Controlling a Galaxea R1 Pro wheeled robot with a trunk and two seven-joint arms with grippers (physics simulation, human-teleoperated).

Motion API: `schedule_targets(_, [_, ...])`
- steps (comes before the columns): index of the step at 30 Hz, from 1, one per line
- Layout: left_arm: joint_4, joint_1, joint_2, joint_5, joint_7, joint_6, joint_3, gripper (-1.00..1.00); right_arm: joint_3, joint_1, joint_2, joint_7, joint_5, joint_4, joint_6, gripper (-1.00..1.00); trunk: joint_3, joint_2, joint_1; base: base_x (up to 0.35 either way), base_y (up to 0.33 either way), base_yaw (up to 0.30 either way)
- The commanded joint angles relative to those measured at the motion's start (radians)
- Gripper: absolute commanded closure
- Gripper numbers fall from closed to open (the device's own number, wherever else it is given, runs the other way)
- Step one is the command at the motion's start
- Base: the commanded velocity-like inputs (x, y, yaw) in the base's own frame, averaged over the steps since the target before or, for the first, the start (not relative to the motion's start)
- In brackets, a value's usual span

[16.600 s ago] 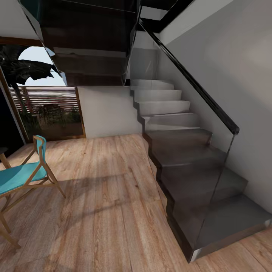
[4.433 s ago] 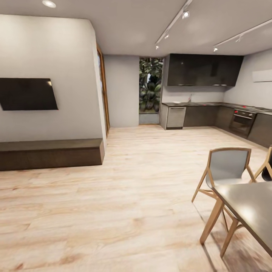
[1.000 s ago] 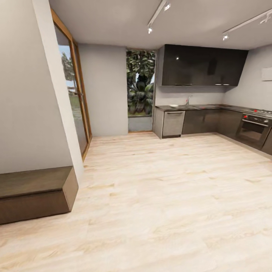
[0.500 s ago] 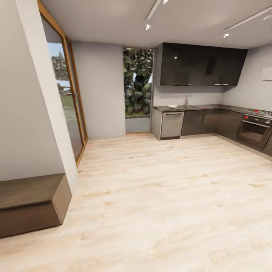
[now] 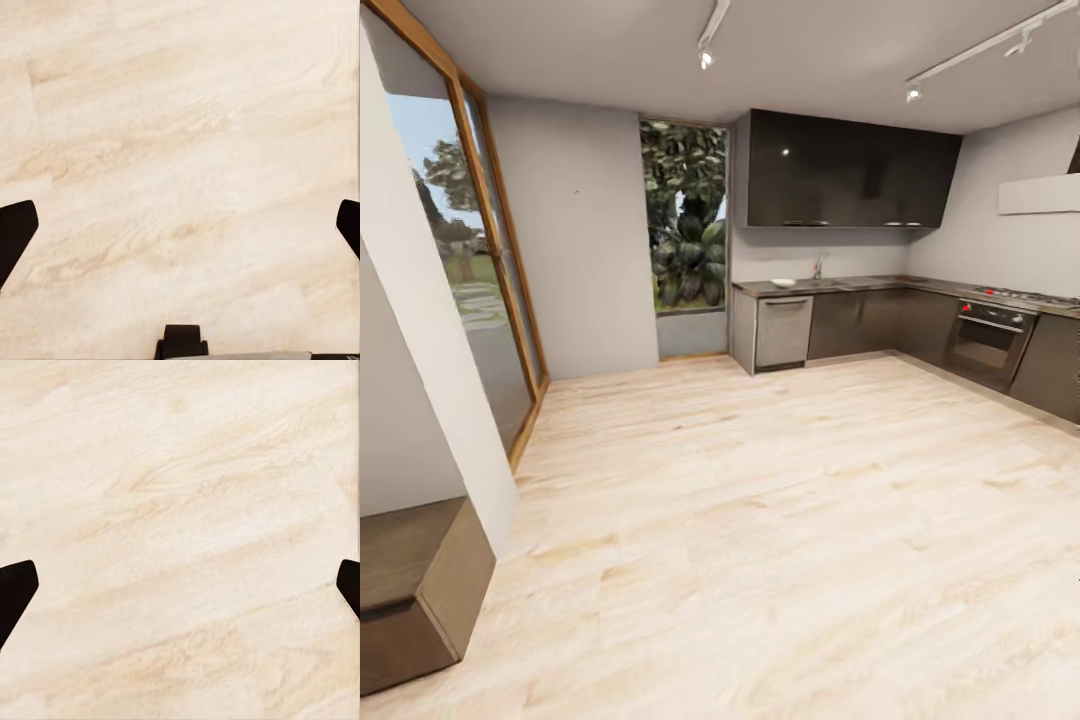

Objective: In the kitchen, take the Vidalia onion out of the sink, dice it on the chopping board with the paring knife, put the diced onion into the bowl on the countertop, then place both the paring knife and the chopping board into the sink.

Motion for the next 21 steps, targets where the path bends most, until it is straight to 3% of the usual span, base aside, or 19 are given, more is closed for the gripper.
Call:
schedule_targets(1, [-0.001,0.000,0.000,0.001,0.000,-0.002,0.001,-1.00,0.000,-0.001,0.000,-0.001,0.000,0.001,-0.003,-1.00,-0.001,0.000,0.001,0.345,0.000,-0.105])
schedule_targets(7, [-0.001,0.000,0.000,0.001,0.000,-0.002,0.001,-1.00,0.000,0.000,0.000,-0.001,0.000,0.001,-0.003,-1.00,-0.001,0.000,0.001,0.345,0.000,-0.051])
schedule_targets(16, [-0.001,0.000,0.000,0.001,0.000,-0.002,0.001,-1.00,0.000,-0.001,0.000,-0.001,0.001,0.001,-0.003,-1.00,-0.001,0.000,0.001,0.345,0.000,-0.203])
schedule_targets(21, [-0.001,0.000,0.000,0.001,0.000,-0.002,0.001,-1.00,0.000,0.000,0.000,-0.001,0.002,0.001,-0.003,-1.00,-0.001,0.000,0.001,0.345,0.000,-0.061])
